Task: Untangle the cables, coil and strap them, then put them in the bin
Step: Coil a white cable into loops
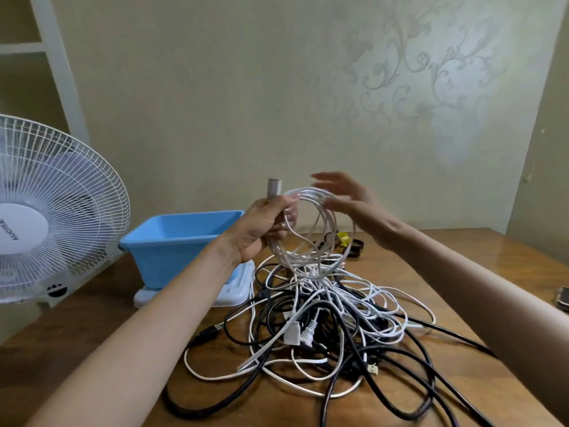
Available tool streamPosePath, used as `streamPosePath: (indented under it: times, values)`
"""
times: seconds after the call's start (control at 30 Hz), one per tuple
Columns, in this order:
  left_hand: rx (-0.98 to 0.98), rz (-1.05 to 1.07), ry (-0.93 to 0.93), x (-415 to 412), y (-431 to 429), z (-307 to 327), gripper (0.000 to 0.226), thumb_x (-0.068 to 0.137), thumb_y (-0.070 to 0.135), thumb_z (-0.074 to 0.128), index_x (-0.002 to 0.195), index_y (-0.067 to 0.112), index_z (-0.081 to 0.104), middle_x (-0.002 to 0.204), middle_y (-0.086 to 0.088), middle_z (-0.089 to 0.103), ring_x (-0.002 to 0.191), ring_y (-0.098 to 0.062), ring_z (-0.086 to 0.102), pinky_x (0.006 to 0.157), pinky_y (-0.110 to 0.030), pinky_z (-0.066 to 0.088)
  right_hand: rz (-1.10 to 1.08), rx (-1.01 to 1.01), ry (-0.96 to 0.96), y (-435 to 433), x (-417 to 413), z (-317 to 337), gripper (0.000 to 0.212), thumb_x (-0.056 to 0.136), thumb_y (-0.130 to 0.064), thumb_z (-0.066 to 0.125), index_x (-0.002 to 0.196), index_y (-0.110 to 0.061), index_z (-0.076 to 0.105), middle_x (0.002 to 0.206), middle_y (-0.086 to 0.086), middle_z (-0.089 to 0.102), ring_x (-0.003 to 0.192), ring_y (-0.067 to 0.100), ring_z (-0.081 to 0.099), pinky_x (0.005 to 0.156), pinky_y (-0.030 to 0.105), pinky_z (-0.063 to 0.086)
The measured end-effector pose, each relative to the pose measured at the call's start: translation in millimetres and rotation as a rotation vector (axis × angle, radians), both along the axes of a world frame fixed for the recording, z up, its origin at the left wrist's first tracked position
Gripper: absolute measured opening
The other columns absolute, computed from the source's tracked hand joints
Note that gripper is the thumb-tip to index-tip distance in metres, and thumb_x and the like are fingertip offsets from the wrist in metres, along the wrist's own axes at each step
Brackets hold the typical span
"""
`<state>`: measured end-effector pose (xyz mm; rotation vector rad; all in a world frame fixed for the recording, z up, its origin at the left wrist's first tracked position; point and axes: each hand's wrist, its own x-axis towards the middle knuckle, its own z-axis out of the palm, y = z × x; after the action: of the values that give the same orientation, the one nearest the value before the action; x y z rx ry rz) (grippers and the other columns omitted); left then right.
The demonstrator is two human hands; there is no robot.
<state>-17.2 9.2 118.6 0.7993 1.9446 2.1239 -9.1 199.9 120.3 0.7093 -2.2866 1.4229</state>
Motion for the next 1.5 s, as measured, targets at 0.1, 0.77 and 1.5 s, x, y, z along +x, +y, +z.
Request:
streamPosePath:
  times: [0.1, 0.77, 1.5]
  values:
    - [0.121, -0.009, -0.042, 1, 1, -1, 0.023, 0.097, 0.017, 0.048, 0.076, 0.013, 0.055, 0.060, 0.002, 0.057, 0.055, -0.007, 0.056, 0.056, -0.018, 0.053, 0.198, -0.077, -0.366, 2, 1, -7, 0.044, 0.090, -0.043, 0.051, 0.126, -0.018, 0.055, 0.114, 0.005, 0.067, 0.105, 0.015, 0.064, 0.100, 0.040, 0.045]
    - [0.495, 0.129, -0.045, -12, 1, 1, 0.044, 0.098, 0.026, 0.044, 0.057, 0.023, 0.031, 0.041, 0.012, 0.023, 0.032, -0.001, 0.019, 0.030, -0.013, 0.014, 0.109, -0.279, -0.426, -3, 11, -54, 0.098, 0.053, -0.061, 0.082, 0.133, -0.018, 0.045, 0.116, 0.007, 0.067, 0.106, 0.019, 0.065, 0.100, 0.041, 0.046]
    - [0.060, 0.140, -0.156, -23, -6, -13, 0.038, 0.097, 0.024, 0.048, 0.062, 0.019, 0.034, 0.039, 0.011, 0.022, 0.029, 0.000, 0.017, 0.028, -0.011, 0.014, -0.115, -0.290, 0.178, 57, -2, 6, 0.039, 0.083, 0.016, 0.049, 0.091, -0.015, 0.071, 0.089, -0.008, 0.074, 0.094, 0.009, 0.069, 0.086, 0.020, 0.052]
